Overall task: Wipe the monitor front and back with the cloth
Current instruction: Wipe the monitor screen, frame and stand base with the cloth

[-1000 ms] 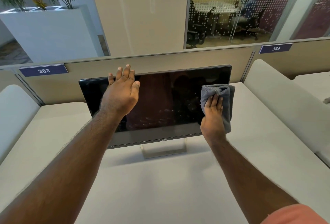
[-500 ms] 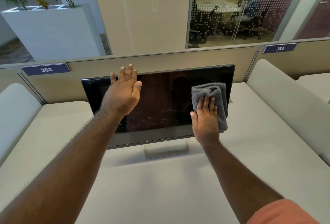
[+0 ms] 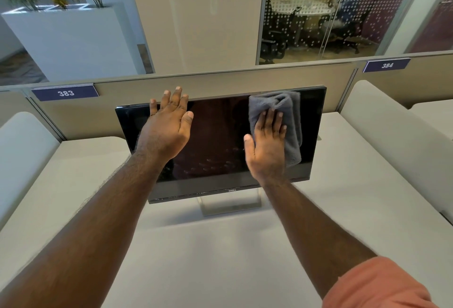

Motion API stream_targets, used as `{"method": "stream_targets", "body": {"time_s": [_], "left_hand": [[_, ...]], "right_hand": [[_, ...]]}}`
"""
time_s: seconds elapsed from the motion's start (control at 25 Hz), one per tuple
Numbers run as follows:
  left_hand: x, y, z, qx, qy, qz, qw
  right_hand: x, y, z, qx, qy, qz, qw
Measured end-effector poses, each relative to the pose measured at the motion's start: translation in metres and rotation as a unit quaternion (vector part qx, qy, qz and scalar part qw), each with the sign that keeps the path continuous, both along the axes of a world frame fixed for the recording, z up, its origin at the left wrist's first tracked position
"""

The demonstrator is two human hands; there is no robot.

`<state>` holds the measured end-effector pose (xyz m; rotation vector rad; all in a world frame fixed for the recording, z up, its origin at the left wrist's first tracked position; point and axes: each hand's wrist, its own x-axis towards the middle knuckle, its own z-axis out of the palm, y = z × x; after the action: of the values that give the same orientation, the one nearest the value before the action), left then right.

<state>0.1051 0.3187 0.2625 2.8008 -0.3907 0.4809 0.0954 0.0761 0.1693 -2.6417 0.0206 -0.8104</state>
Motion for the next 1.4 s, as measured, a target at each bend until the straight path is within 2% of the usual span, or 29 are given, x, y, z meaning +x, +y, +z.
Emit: {"method": "stream_targets", "body": {"time_s": [0.16,0.24,0.32,0.44,0.52,0.64,0.84,0.96,1.08,1.24,1.4], "left_hand": [[-0.005,0.017,-0.001,-0.004,-0.008,0.003,1.0],[-0.006,0.027,-0.003,-0.006,-0.012,0.005,1.0],[-0.009,0.038,-0.004,-0.016,-0.014,0.01,1.0],[-0.014,0.056,-0.005,-0.024,-0.016,0.028,0.999],[-0.017,0.069,-0.007,-0.021,-0.017,0.037,0.999],[-0.019,0.085,-0.01,-0.023,-0.015,0.045,0.999],[-0.02,0.101,-0.014,-0.03,-0.016,0.053,0.998],[-0.02,0.111,-0.016,-0.029,-0.02,0.061,0.998],[-0.019,0.118,-0.017,-0.027,-0.021,0.063,0.997],[-0.02,0.121,-0.019,-0.038,-0.02,0.053,0.998],[-0.021,0.122,-0.022,-0.074,-0.013,0.036,0.997]], "right_hand": [[-0.025,0.046,-0.046,-0.091,0.033,0.101,0.99],[-0.03,0.048,-0.059,-0.114,0.033,0.113,0.987],[-0.03,0.03,-0.061,-0.108,0.045,0.057,0.991],[-0.027,-0.016,-0.057,-0.04,0.074,-0.076,0.994],[-0.023,-0.034,-0.05,0.004,0.065,-0.095,0.993],[-0.014,-0.015,-0.032,0.017,0.024,-0.058,0.998],[-0.008,0.075,-0.011,-0.077,-0.009,0.032,0.996],[-0.011,0.125,-0.018,-0.101,-0.023,0.1,0.99],[-0.021,0.139,-0.04,-0.128,-0.005,0.129,0.983],[-0.028,0.112,-0.058,-0.132,0.012,0.074,0.988],[-0.015,0.09,-0.035,-0.093,-0.001,0.004,0.996]]}}
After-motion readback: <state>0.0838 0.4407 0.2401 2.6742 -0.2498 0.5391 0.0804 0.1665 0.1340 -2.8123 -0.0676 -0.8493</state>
